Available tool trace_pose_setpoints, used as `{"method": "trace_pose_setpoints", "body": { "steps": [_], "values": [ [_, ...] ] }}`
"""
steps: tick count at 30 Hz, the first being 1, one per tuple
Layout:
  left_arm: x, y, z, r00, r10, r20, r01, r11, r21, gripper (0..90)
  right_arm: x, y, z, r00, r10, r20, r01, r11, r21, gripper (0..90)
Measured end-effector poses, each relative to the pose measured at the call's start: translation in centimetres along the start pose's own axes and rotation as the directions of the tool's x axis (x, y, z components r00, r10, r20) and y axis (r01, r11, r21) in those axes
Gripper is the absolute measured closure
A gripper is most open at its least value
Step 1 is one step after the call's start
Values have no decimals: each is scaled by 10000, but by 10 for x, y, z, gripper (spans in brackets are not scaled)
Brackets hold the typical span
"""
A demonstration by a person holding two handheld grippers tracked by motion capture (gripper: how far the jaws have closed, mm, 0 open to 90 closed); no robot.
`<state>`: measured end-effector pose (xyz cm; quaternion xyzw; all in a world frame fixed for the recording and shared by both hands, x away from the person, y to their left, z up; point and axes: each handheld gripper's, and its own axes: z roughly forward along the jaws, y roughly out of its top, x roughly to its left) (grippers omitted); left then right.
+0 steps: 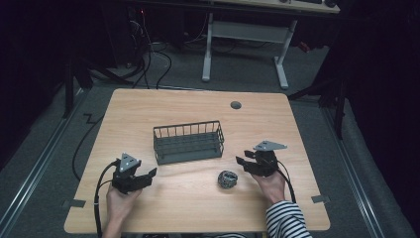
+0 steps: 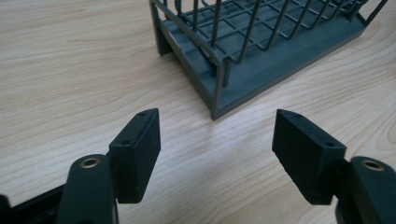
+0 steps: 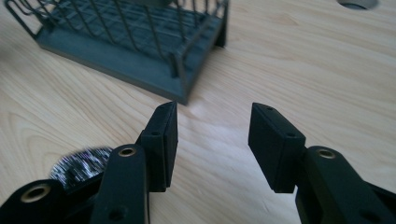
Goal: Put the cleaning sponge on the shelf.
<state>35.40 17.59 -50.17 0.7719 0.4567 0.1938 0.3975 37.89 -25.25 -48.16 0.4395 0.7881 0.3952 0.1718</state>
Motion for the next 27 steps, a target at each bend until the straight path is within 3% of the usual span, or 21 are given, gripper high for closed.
{"method": "trace_pose_setpoints", "body": {
  "steps": [7,16,27],
  "values": [
    [-5,12,10,9999,142,-11,-142,9996,225,433,13,21,22,9972,-506,-544,518,9984,222,557],
    [-3,16,22,9999,-126,-66,128,9993,344,563,14,33,50,9969,-413,-663,480,9936,1023,643],
    [3,16,29,9992,-359,152,354,9989,294,702,15,37,65,9974,-307,-648,381,9923,1174,788]
  ]
}}
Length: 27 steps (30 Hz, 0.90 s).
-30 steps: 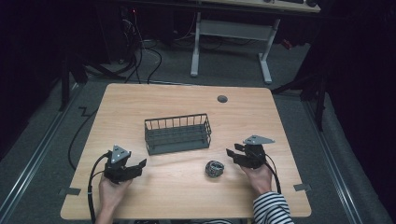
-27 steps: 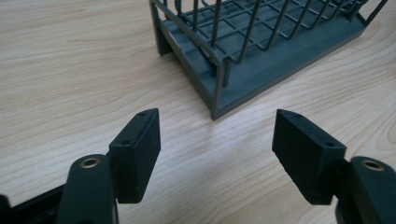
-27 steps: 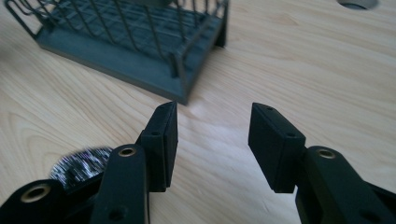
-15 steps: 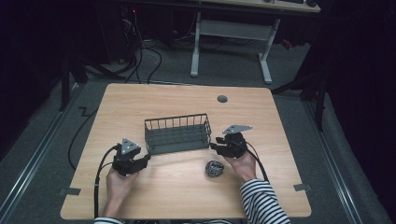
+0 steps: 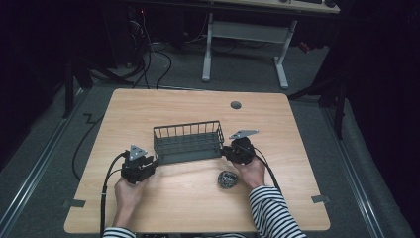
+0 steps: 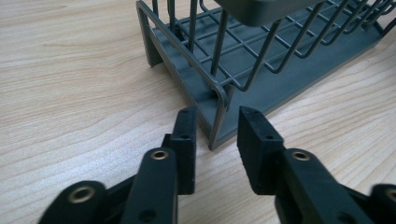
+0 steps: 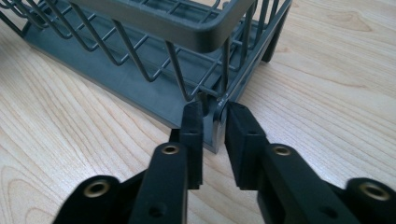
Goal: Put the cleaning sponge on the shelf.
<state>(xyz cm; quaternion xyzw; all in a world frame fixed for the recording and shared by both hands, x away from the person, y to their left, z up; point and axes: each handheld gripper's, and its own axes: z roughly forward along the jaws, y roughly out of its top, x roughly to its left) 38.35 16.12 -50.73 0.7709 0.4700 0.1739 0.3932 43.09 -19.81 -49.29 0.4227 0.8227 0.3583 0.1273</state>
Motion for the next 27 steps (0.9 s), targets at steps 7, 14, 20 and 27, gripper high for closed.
{"method": "trace_pose_setpoints", "body": {
  "steps": [7,14,20,27],
  "values": [
    [0,0,3,9997,-103,201,104,9999,-5,820,0,-1,1,9998,-175,30,175,9998,-96,861],
    [0,0,4,9996,-115,269,114,9999,59,857,0,-1,0,9994,-333,118,334,9994,-84,865],
    [-4,2,6,9992,-1,396,-3,9999,106,859,-3,-3,-4,9991,-388,172,388,9992,-2,865],
    [-12,8,12,9984,246,507,-256,9995,199,861,-10,-7,-10,9993,-228,300,227,9997,17,865]
  ]
}}
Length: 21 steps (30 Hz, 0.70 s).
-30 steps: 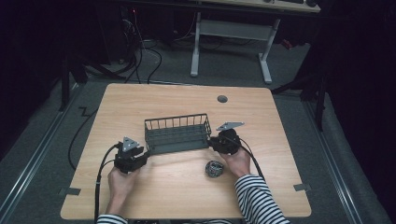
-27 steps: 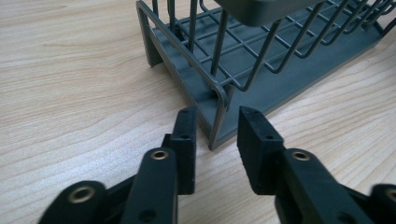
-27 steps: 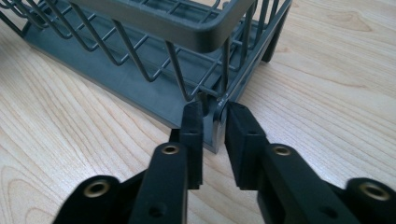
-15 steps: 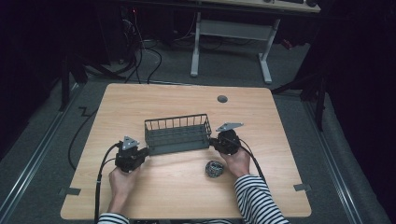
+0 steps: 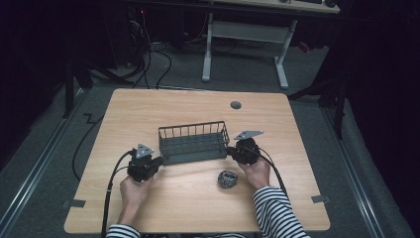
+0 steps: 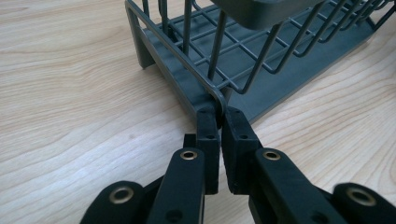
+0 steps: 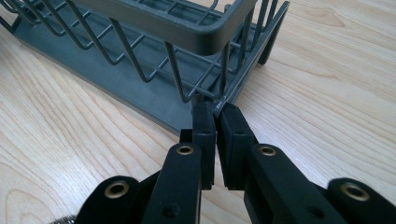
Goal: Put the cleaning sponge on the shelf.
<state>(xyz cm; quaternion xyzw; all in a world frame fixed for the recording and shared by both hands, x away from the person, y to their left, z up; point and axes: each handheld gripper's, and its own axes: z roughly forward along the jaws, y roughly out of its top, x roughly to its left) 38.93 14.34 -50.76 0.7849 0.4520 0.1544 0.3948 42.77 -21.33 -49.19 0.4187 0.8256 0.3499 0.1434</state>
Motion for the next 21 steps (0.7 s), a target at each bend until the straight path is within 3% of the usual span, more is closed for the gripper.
{"method": "trace_pose_setpoints", "body": {
  "steps": [4,17,19,21],
  "values": [
    [-7,3,4,9998,162,111,-162,9999,36,862,-6,-4,-4,9999,123,95,-123,9999,30,865],
    [-12,5,10,9988,139,460,-139,9999,-16,854,-14,-10,-12,9995,232,210,-235,9997,97,862],
    [-11,5,10,9990,142,434,-142,9999,2,820,-13,-10,-11,9994,244,234,-247,9996,122,798],
    [-11,4,9,9989,99,451,-102,9999,64,719,-13,-10,-11,9990,389,235,-392,9991,130,714]
  ]
}}
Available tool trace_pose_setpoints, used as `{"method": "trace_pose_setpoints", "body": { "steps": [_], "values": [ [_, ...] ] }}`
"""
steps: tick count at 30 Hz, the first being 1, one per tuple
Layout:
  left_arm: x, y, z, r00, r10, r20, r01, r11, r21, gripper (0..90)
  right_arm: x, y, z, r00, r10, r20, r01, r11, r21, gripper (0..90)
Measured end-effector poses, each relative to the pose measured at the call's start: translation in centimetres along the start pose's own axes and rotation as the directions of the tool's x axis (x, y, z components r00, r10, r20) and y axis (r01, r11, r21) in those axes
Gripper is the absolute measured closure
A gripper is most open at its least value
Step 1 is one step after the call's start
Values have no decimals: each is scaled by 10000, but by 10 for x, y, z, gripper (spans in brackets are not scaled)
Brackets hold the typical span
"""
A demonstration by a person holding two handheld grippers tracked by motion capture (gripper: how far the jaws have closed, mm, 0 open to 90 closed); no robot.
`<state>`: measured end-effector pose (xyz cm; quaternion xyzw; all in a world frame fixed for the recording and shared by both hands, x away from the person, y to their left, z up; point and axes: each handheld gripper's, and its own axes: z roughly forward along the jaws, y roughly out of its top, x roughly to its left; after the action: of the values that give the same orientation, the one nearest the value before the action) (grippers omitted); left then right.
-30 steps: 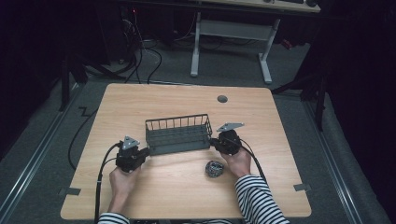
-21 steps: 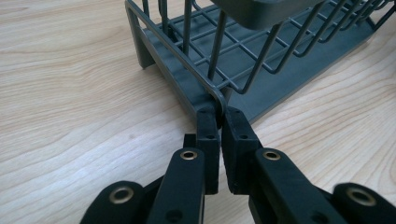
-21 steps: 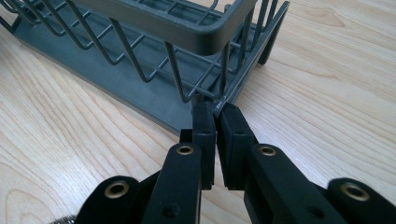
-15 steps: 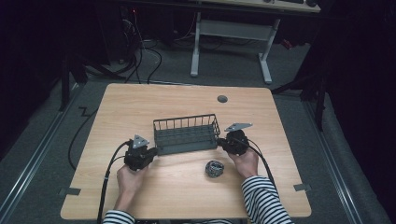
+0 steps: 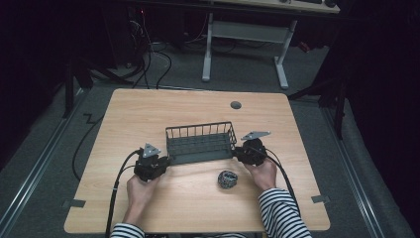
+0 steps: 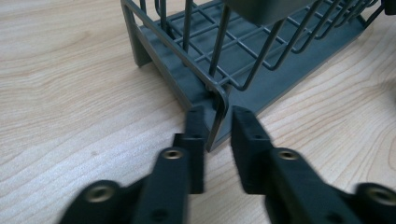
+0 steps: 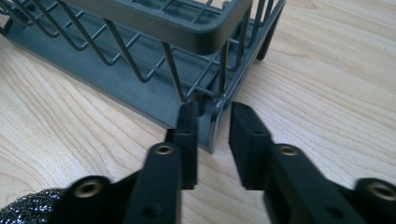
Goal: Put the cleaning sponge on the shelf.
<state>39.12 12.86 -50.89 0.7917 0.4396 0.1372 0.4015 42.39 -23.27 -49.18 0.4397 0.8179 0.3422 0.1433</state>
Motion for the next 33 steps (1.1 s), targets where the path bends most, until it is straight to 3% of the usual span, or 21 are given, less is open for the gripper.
{"method": "trace_pose_setpoints", "body": {
  "steps": [3,6,11,15,21,26,33],
  "values": [
    [0,-1,-3,10000,-46,-14,46,10000,-21,581,0,-1,-3,9999,150,-33,-150,9999,-47,638],
    [3,-6,-8,9997,-225,103,226,9997,-89,477,-2,-5,-9,9995,298,-88,-303,9982,-524,586],
    [6,-18,-18,10000,-17,-80,18,10000,33,384,-2,-10,-22,9992,371,116,-365,9979,-538,538],
    [11,-29,-27,9988,34,-481,-31,10000,68,357,-4,-13,-33,9973,720,-162,-729,9957,-579,500],
    [20,-44,-31,9935,-24,-1136,73,9991,423,334,-2,-30,-46,9965,736,-408,-769,9932,-870,437],
    [24,-51,-32,9881,-80,-1537,158,9986,498,315,5,-46,-54,9989,391,-245,-417,9921,-1181,385],
    [27,-56,-34,9837,-286,-1775,356,9987,365,305,20,-61,-62,9988,11,-496,-84,9892,-1462,333]
  ]
}}
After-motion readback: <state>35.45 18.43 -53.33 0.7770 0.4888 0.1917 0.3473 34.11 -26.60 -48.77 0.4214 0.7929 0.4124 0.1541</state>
